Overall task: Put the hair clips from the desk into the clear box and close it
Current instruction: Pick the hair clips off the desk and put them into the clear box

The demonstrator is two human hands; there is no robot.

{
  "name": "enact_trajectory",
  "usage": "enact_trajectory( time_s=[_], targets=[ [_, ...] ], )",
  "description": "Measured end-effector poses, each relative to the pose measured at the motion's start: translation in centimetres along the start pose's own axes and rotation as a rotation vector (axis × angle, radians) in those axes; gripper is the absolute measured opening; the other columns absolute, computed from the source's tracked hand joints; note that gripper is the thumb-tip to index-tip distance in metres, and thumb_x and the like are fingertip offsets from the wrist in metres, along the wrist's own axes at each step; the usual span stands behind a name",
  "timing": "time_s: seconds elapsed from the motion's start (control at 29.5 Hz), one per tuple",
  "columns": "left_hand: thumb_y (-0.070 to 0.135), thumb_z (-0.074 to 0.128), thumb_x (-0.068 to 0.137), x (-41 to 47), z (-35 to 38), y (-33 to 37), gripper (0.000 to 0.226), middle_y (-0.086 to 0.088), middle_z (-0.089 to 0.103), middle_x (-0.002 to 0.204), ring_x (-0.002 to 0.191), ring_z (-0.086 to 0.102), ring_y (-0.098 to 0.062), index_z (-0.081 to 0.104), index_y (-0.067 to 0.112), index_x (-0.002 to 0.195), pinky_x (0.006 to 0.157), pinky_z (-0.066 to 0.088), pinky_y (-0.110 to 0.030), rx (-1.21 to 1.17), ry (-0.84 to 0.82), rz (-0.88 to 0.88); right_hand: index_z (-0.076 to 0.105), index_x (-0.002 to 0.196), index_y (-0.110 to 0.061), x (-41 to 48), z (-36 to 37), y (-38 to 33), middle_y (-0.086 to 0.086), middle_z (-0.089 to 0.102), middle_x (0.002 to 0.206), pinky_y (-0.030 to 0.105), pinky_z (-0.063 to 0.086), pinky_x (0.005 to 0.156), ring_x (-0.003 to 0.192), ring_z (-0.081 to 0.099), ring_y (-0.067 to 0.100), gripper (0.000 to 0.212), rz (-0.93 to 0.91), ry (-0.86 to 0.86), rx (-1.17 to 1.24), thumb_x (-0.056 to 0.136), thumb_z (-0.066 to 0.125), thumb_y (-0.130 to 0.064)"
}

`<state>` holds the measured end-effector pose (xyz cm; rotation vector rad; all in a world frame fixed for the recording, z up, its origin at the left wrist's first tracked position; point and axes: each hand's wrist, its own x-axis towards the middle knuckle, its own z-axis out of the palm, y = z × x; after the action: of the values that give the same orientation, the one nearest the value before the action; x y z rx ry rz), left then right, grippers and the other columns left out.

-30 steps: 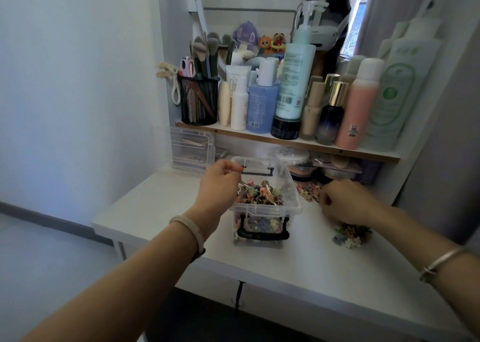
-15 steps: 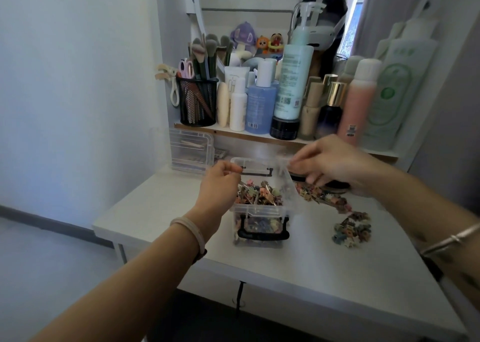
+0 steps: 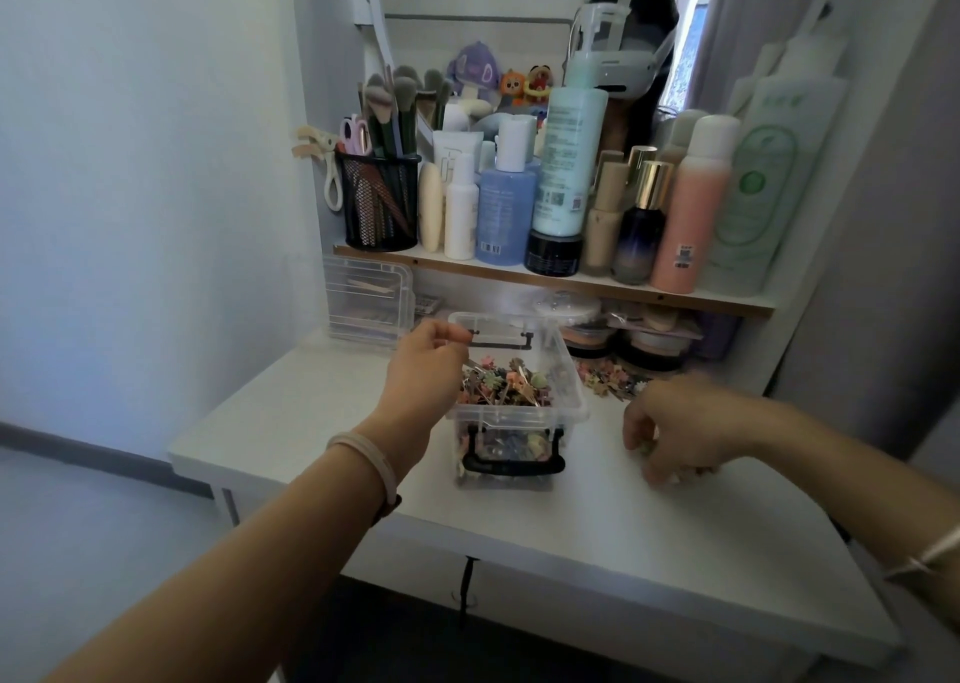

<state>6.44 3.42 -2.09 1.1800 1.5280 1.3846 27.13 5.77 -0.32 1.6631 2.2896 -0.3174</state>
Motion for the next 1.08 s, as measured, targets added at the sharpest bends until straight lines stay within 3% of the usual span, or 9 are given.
enact_trajectory(
  time_s=[0.1, 0.24, 0.47, 0.61, 0.74, 0.95, 1.08],
  targets=[
    [0.005, 0.039, 0.094, 0.1, 0.0, 0.0, 0.028, 0.003, 0.052, 0.079, 0.057, 0.04, -0.011, 0.05, 0.023, 0.076, 0.051, 0.035, -0.02, -0.003, 0.002, 0.003, 0.066, 0.104, -0.019, 0.5, 0.6, -0.1, 0.0, 0.065, 0.093, 0.017, 0.046, 0.052, 0.064, 0.057, 0.012, 0.028, -0.04, 0.057, -0.041, 0.077, 0.064, -0.013],
    [0.005, 0.039, 0.094, -0.1, 0.0, 0.1, 0.025, 0.003, 0.051, 0.079, 0.057, 0.04, -0.01, 0.05, 0.021, 0.079, 0.051, 0.035, -0.02, -0.003, -0.01, -0.001, 0.07, 0.097, -0.017, 1.2, 1.2, -0.2, -0.002, 0.07, 0.102, 0.021, 0.046, 0.079, 0.095, 0.061, 0.013, 0.02, -0.123, 0.19, -0.051, 0.08, 0.059, -0.015],
    [0.005, 0.039, 0.094, -0.3, -0.1, 0.2, 0.023, 0.004, 0.052, 0.081, 0.059, 0.041, -0.01, 0.05, 0.02, 0.08, 0.051, 0.036, -0.019, -0.008, -0.019, -0.005, 0.064, 0.086, -0.02, 1.9, 2.0, 0.0, 0.001, 0.066, 0.099, 0.027, 0.045, 0.077, 0.087, 0.055, 0.015, 0.01, -0.141, 0.274, -0.035, 0.081, 0.057, -0.017],
    [0.005, 0.039, 0.094, -0.4, -0.2, 0.2, 0.024, 0.004, 0.051, 0.081, 0.06, 0.042, -0.01, 0.05, 0.02, 0.08, 0.051, 0.037, -0.019, -0.007, -0.019, -0.008, 0.064, 0.099, -0.015, 1.8, 1.9, -0.3, 0.002, 0.064, 0.106, 0.03, 0.046, 0.083, 0.097, 0.057, 0.018, 0.018, -0.119, 0.278, -0.026, 0.085, 0.055, -0.02],
    [0.005, 0.039, 0.095, -0.4, -0.2, 0.3, 0.016, 0.005, 0.051, 0.081, 0.059, 0.042, -0.009, 0.051, 0.014, 0.094, 0.046, 0.037, -0.015, -0.003, -0.017, -0.004, 0.065, 0.105, -0.015, 1.9, 1.7, -0.2, -0.001, 0.065, 0.109, 0.027, 0.046, 0.085, 0.1, 0.057, 0.016, 0.022, -0.107, 0.253, 0.018, 0.085, 0.059, -0.023],
    [0.005, 0.039, 0.094, -0.4, -0.2, 0.2, 0.018, 0.004, 0.051, 0.082, 0.058, 0.041, -0.01, 0.052, 0.017, 0.089, 0.05, 0.036, -0.019, 0.008, -0.023, -0.006, 0.069, 0.085, -0.016, 2.1, 1.6, 0.0, -0.006, 0.06, 0.085, 0.017, 0.045, 0.066, 0.078, 0.054, 0.008, 0.011, -0.117, 0.275, 0.144, 0.076, 0.066, -0.014],
    [0.005, 0.039, 0.094, -0.3, -0.2, 0.2, 0.023, 0.003, 0.051, 0.081, 0.057, 0.041, -0.01, 0.051, 0.02, 0.082, 0.05, 0.035, -0.019, 0.007, -0.013, -0.009, 0.063, 0.071, -0.016, 1.3, -1.2, -1.1, -0.005, 0.061, 0.065, 0.006, 0.039, 0.046, 0.051, 0.057, -0.003, 0.013, -0.179, 0.519, 0.559, 0.078, 0.069, -0.007]
  ],
)
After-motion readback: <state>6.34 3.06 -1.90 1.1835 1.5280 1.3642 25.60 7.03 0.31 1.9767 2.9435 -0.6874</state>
